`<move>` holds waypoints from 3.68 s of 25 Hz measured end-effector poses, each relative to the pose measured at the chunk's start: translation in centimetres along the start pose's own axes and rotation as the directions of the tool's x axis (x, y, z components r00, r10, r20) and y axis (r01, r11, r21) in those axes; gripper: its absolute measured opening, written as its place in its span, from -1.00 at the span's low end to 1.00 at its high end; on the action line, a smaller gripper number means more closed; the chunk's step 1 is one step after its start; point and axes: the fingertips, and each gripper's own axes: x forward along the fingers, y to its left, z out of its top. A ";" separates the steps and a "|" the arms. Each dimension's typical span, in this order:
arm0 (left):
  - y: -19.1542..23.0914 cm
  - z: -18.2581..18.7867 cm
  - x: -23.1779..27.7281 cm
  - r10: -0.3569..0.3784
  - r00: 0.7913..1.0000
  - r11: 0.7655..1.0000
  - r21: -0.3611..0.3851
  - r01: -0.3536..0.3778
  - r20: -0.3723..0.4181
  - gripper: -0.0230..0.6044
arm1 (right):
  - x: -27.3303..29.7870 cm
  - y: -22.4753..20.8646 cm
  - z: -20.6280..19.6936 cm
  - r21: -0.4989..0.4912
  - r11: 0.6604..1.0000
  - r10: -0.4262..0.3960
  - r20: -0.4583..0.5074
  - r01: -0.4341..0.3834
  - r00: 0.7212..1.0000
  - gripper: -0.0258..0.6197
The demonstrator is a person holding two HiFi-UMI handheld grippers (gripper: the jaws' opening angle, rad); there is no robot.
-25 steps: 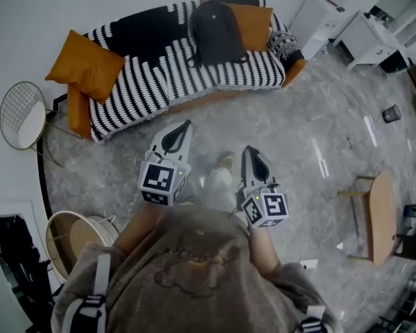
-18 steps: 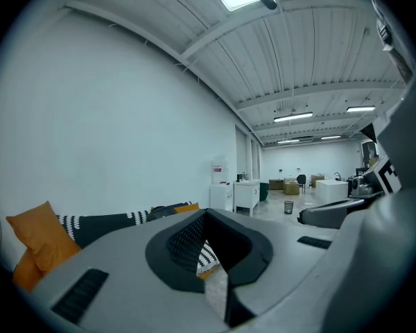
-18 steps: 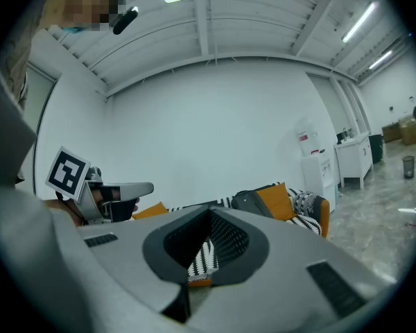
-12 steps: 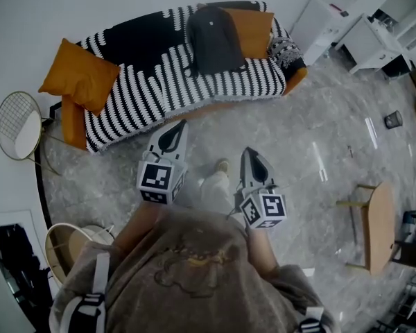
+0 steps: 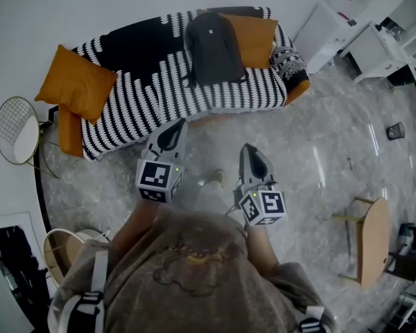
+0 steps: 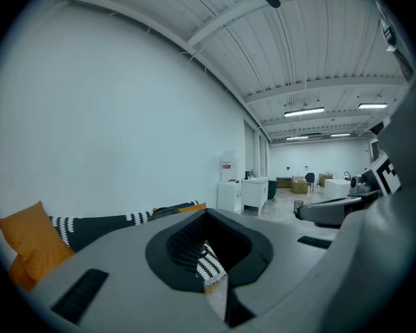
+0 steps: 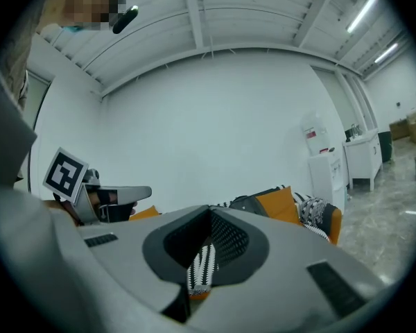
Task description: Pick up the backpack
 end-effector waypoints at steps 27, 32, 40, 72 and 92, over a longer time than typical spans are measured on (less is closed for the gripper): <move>2.8 4.0 17.8 0.152 0.988 0.987 -0.049 -0.152 0.009 -0.92 | 16.3 -12.0 6.1 -0.020 0.981 0.192 -0.047 -0.193 0.980 -0.90; 4.6 3.8 20.4 0.164 0.986 0.985 -0.047 -0.163 0.009 -0.92 | 19.4 -12.7 5.7 -0.018 0.978 0.206 -0.062 -0.208 0.977 -0.90; 7.6 4.2 26.8 0.158 0.987 0.986 -0.053 -0.158 -0.008 -0.92 | 25.9 -15.0 6.3 0.000 0.979 0.203 -0.076 -0.204 0.976 -0.90; 23.1 6.3 46.5 0.161 0.986 0.986 -0.040 -0.163 -0.038 -0.92 | 51.0 -18.3 11.3 -0.034 0.977 0.209 -0.086 -0.212 0.974 -0.90; 26.7 6.2 53.6 0.234 0.971 0.961 -0.137 -0.239 -0.051 0.33 | 60.5 -22.2 12.8 -0.004 0.962 0.270 -0.115 -0.272 0.956 0.08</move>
